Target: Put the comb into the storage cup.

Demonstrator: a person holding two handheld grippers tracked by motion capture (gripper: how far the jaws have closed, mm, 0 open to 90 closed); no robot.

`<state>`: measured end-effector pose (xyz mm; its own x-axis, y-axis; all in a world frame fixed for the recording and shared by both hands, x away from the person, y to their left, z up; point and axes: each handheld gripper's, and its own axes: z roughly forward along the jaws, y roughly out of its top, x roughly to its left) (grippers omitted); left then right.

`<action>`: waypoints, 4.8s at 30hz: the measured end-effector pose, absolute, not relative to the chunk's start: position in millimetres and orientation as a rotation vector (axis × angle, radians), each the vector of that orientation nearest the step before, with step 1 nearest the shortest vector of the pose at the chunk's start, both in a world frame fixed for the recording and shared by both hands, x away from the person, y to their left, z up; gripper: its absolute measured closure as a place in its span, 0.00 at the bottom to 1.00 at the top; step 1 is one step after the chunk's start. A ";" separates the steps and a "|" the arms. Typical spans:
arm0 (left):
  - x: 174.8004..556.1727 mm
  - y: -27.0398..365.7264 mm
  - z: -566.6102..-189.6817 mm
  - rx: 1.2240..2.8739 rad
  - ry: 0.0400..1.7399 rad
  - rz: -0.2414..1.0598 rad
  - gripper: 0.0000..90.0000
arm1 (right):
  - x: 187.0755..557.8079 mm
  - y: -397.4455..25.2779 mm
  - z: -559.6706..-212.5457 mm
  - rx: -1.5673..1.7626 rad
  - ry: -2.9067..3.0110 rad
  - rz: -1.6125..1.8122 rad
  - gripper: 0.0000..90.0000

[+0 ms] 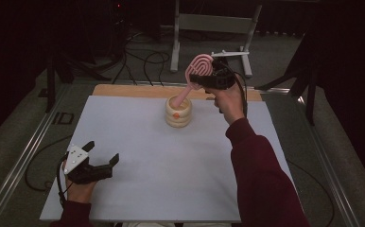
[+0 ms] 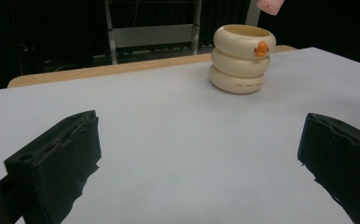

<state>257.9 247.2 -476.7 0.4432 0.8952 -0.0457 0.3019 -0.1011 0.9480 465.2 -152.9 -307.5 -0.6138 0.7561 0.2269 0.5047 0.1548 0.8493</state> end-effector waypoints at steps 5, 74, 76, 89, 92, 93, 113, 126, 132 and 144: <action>257.9 247.2 -476.7 1.644 1.058 0.704 0.00 | 467.5 -155.3 -309.1 1.244 2.167 1.441 0.71; 257.5 250.0 -476.5 1.634 1.073 0.710 0.00 | 488.0 -175.8 -335.4 1.395 1.995 1.404 0.71; 257.5 250.2 -476.4 1.634 1.072 0.711 0.00 | 488.2 -175.4 -336.4 1.398 1.994 1.405 0.71; 257.4 250.5 -476.4 1.632 1.074 0.711 0.00 | 489.4 -173.3 -341.5 1.404 1.996 1.397 0.71; 257.2 250.6 -476.2 1.627 1.074 0.712 0.00 | 490.4 -170.5 -344.8 1.407 2.000 1.387 0.71; 257.2 250.6 -476.2 1.627 1.074 0.712 0.00 | 490.4 -170.5 -344.8 1.407 2.000 1.387 0.71; 257.3 251.1 -476.5 1.631 1.074 0.709 0.00 | 493.8 -160.7 -354.8 1.410 2.030 1.378 0.71; 256.9 251.6 -476.0 1.625 1.074 0.710 0.00 | 494.5 -157.2 -366.1 1.430 2.040 1.371 0.71; 256.8 251.7 -475.9 1.625 1.075 0.710 0.00 | 494.9 -155.7 -370.4 1.437 2.046 1.367 0.71; 256.6 252.1 -475.6 1.624 1.075 0.710 0.00 | 496.2 -148.8 -378.4 1.441 2.068 1.350 0.71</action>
